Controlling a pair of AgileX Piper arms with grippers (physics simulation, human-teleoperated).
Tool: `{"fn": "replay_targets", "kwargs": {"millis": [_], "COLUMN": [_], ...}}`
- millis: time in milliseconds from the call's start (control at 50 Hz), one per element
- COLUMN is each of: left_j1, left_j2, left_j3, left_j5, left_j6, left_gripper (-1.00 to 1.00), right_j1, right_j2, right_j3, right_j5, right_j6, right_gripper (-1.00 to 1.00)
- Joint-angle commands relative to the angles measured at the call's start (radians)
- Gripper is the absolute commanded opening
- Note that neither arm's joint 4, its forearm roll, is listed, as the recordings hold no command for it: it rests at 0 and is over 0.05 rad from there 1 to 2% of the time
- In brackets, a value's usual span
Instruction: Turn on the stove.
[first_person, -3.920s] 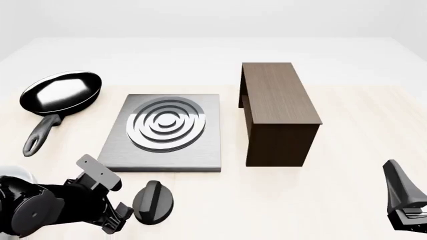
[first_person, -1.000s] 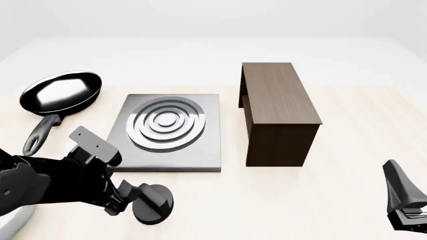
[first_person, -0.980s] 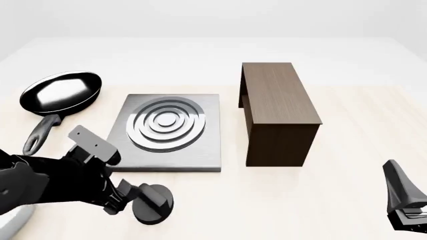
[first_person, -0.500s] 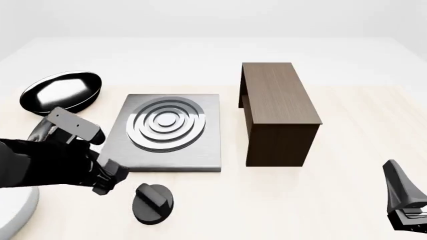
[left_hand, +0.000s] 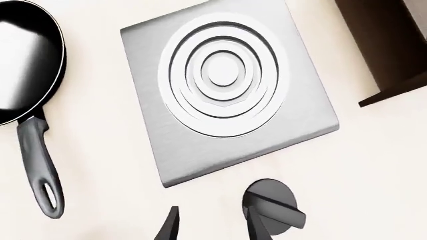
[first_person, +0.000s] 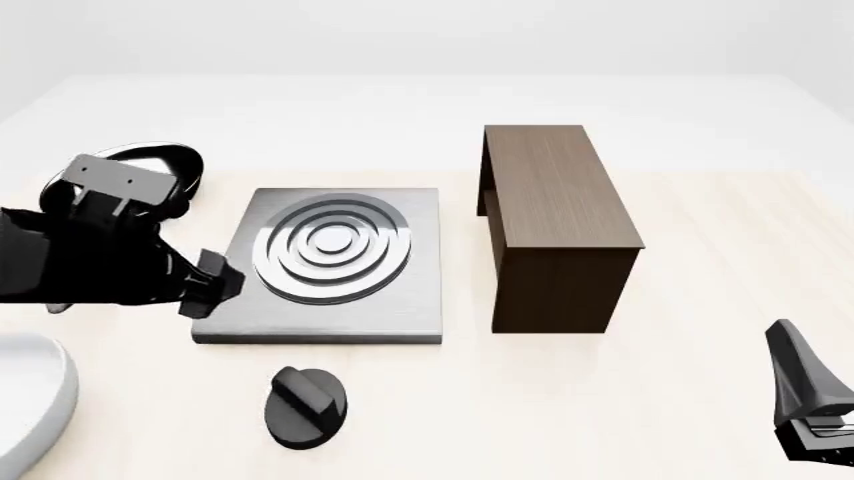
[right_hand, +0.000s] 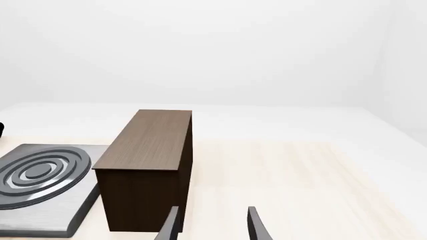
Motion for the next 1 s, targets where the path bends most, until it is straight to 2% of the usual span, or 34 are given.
{"fn": "replay_targets", "kwargs": {"millis": [20,280,320,540,1000], "left_j1": [0.028,0.061,0.099,0.173,0.193], "left_j2": [0.02,0.035,0.012,0.075,0.102], "left_j3": [-0.059,-0.101,-0.094,-0.158,-0.225], "left_j5": [0.009,0.016,-0.001,-0.02,0.019], "left_j6": [-0.018,-0.017,0.006,0.002,-0.027], "left_gripper": [1.0,1.0,1.0,1.0,1.0], "right_j1": [-0.001,-0.001,-0.001,-0.001,-0.001], "right_j2": [-0.001,-0.002,-0.001,-0.001,-0.001], "right_j3": [0.0,0.001,0.001,0.001,0.001], "right_j5": [0.0,0.0,0.0,0.0,0.0], "right_j6": [0.001,0.001,0.001,0.001,0.001], "right_gripper": [1.0,1.0,1.0,1.0,1.0]}}
